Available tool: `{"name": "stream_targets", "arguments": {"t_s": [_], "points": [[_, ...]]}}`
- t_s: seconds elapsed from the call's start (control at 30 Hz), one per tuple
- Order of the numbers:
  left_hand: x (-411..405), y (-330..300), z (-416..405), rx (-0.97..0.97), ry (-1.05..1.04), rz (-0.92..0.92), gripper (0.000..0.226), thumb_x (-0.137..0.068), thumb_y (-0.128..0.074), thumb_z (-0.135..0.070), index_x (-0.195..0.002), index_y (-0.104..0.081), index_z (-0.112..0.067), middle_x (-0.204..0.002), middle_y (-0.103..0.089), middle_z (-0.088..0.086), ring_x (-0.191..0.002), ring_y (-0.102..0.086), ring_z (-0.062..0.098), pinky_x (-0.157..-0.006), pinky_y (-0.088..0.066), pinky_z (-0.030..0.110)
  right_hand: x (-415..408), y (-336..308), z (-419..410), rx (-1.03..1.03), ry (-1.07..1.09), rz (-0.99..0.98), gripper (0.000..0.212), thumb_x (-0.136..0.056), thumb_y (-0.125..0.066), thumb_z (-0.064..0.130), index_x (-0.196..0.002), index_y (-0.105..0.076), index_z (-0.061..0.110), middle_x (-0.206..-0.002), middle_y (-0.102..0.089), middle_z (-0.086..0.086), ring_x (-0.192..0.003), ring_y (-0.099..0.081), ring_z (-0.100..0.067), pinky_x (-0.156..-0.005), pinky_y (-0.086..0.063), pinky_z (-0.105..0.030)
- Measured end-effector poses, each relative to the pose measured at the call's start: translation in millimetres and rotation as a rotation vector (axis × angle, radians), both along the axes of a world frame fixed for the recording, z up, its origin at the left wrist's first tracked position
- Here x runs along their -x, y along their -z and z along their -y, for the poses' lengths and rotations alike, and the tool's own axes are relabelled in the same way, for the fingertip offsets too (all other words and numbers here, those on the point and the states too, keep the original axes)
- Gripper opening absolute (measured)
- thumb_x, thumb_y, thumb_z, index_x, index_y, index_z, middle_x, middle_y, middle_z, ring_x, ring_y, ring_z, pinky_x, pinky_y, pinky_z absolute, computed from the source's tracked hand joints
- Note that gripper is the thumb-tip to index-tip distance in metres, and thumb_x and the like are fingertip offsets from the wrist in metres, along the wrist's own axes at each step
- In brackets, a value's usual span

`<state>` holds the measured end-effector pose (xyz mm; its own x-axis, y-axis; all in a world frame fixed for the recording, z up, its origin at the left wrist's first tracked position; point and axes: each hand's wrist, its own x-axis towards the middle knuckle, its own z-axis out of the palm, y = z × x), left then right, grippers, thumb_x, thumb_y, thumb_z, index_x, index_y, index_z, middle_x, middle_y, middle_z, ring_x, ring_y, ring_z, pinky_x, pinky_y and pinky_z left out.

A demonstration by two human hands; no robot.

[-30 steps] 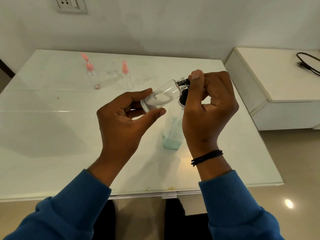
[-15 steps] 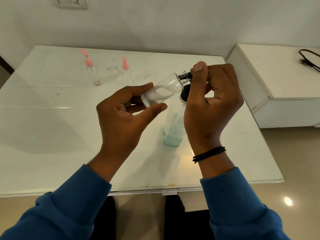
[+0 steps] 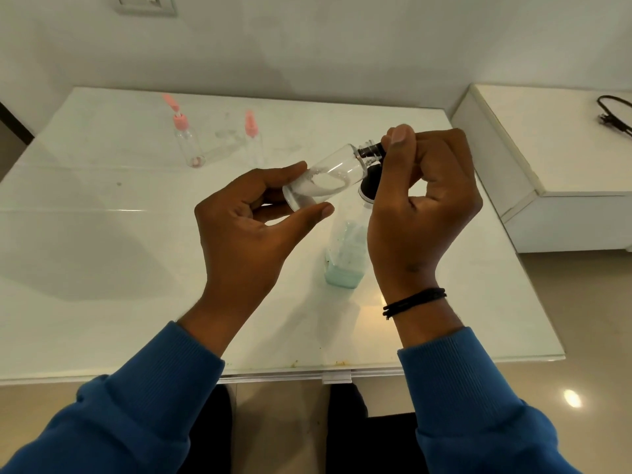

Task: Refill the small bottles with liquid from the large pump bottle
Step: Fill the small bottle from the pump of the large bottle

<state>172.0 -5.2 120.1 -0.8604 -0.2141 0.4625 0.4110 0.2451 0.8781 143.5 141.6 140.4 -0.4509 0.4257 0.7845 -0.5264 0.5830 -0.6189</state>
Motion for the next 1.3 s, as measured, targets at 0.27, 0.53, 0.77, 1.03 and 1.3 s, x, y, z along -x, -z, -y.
{"name": "stream_targets", "arguments": {"t_s": [0.27, 0.53, 0.77, 1.03, 1.3], "points": [[0.4, 0.2, -0.2, 0.006, 0.006, -0.006, 0.047, -0.076, -0.091, -0.017, -0.118, -0.072, -0.005, -0.115, -0.074, 0.003, -0.104, -0.073, 0.015, -0.083, -0.063, 0.031, 0.3, -5.9, -2.9, -0.036, 0.005, 0.008, 0.029, -0.098, -0.063, 0.009, -0.07, -0.066, 0.004, -0.075, -0.057, 0.004, -0.065, -0.055, -0.02, -0.056, -0.046, -0.04], [0.4, 0.9, 0.5, -0.024, 0.008, 0.005, 0.048, -0.075, -0.091, -0.016, -0.118, -0.073, -0.006, -0.112, -0.075, 0.003, -0.101, -0.074, 0.019, -0.084, -0.063, 0.033, 1.8, -0.8, -5.1, -0.008, -0.036, 0.026, 0.028, -0.097, -0.063, 0.005, -0.07, -0.065, 0.003, -0.075, -0.057, 0.002, -0.066, -0.056, -0.019, -0.057, -0.047, -0.035], [-0.3, -1.2, -0.6, -0.017, 0.007, 0.007, 0.047, -0.076, -0.091, -0.017, -0.118, -0.072, -0.01, -0.113, -0.075, 0.001, -0.102, -0.074, 0.016, -0.083, -0.063, 0.032, 0.4, -1.9, -4.5, 0.002, -0.034, 0.027, 0.028, -0.098, -0.063, 0.006, -0.07, -0.067, 0.003, -0.074, -0.058, 0.0, -0.067, -0.053, -0.012, -0.057, -0.045, -0.031], [-0.6, -1.2, -0.6, -0.011, 0.0, -0.001, 0.047, -0.076, -0.091, -0.016, -0.119, -0.072, -0.007, -0.113, -0.075, 0.003, -0.103, -0.074, 0.017, -0.084, -0.063, 0.031, 0.7, -5.5, -6.2, -0.021, -0.029, 0.019, 0.028, -0.098, -0.063, 0.008, -0.071, -0.068, 0.003, -0.073, -0.061, -0.001, -0.066, -0.057, -0.019, -0.057, -0.046, -0.036], [0.3, -0.5, 1.8, 0.009, -0.011, -0.016, 0.046, -0.079, -0.089, -0.015, -0.121, -0.071, -0.004, -0.118, -0.073, 0.005, -0.106, -0.073, 0.017, -0.085, -0.062, 0.027, 1.5, 1.5, -4.5, -0.001, -0.046, 0.025, 0.028, -0.097, -0.064, 0.005, -0.069, -0.065, 0.003, -0.074, -0.058, 0.0, -0.066, -0.052, -0.01, -0.056, -0.045, -0.032]]}}
